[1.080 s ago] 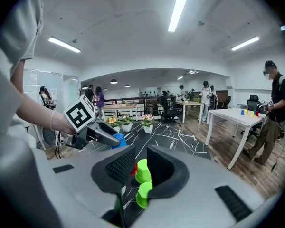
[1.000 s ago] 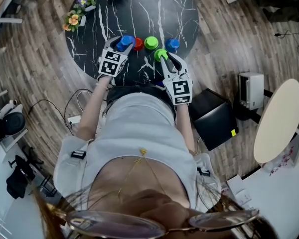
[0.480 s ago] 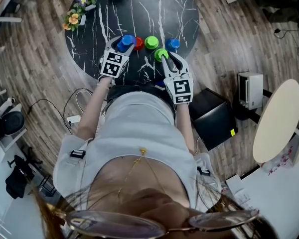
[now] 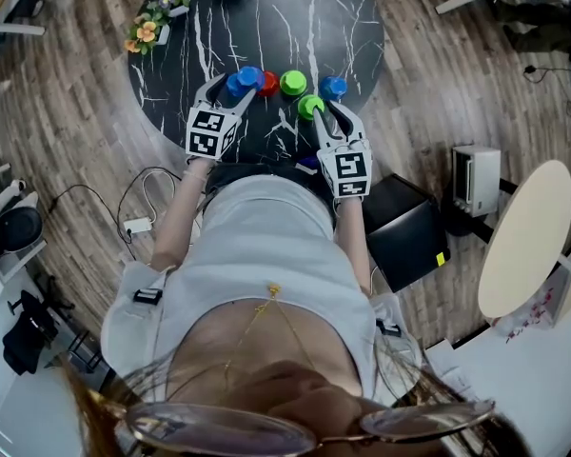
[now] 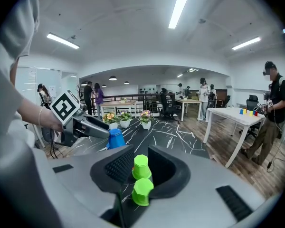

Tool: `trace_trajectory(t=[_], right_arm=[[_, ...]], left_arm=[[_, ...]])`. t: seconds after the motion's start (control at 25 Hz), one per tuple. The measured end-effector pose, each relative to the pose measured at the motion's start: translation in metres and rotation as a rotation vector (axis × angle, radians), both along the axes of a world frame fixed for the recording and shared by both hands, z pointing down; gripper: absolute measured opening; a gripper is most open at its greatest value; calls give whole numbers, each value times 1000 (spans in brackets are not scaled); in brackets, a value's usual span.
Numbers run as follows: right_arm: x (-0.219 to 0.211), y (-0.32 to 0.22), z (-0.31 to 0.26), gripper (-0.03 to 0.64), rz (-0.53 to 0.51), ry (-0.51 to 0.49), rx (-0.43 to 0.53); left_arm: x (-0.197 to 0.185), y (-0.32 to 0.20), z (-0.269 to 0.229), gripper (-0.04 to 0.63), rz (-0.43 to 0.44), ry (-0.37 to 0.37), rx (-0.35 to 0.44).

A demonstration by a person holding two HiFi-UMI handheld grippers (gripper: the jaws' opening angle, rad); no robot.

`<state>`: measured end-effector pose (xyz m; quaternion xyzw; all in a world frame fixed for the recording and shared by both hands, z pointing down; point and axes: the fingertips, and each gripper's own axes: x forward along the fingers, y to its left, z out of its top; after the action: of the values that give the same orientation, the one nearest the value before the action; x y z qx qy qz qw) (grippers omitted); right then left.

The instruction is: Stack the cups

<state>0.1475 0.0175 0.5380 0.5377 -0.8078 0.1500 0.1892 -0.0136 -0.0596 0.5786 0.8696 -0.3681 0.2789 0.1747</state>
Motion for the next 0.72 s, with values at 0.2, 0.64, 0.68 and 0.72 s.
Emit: trace_trajectory(t=[0.2, 0.64, 0.68, 0.72], right_arm=[[0, -1, 7, 104, -2, 7, -21], [0, -3, 29, 118, -4, 50, -69], [0, -3, 32, 123, -5, 55, -78], [1, -3, 35, 127, -6, 60, -87]], left_arm=[[-4, 12, -16, 279, -32, 105, 7], [8, 39, -28, 235, 31, 237, -11], [9, 41, -29, 194, 37, 239, -6], [9, 43, -30, 145, 43, 243, -1]])
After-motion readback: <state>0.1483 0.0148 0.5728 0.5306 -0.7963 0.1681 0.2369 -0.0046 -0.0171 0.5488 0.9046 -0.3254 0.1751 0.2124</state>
